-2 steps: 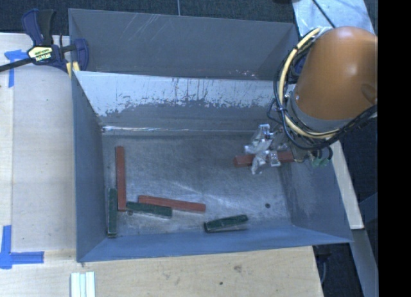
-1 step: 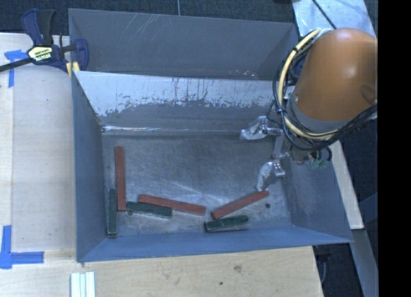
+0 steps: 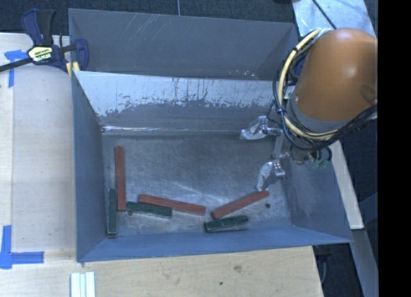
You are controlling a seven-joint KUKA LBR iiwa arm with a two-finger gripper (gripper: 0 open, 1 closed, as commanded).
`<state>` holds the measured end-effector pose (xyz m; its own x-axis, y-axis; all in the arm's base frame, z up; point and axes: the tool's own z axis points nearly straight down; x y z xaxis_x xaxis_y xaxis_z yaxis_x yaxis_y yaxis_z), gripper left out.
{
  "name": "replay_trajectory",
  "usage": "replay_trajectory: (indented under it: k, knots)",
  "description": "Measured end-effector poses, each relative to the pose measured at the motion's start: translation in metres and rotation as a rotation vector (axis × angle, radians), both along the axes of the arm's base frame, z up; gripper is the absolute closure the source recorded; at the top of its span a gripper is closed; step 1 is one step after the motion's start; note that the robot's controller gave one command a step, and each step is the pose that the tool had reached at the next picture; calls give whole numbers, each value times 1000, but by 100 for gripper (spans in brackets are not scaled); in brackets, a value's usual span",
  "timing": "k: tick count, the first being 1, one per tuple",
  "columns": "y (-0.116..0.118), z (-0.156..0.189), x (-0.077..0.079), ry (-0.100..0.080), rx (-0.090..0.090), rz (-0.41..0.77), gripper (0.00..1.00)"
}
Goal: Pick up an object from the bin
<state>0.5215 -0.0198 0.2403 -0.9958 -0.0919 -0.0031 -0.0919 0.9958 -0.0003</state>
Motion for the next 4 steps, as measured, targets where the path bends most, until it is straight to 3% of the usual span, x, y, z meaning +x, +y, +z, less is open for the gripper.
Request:
replay_trajectory:
  k: [1, 2, 3, 4]
  knots:
    - [-9, -33, -8, -8, -1, 60, 0]
    - [-18, -101, -31, -4, -1, 47, 0]
    - [-23, -162, 15, -29, -1, 178, 100]
    - [-23, -162, 15, -29, -1, 177, 100]
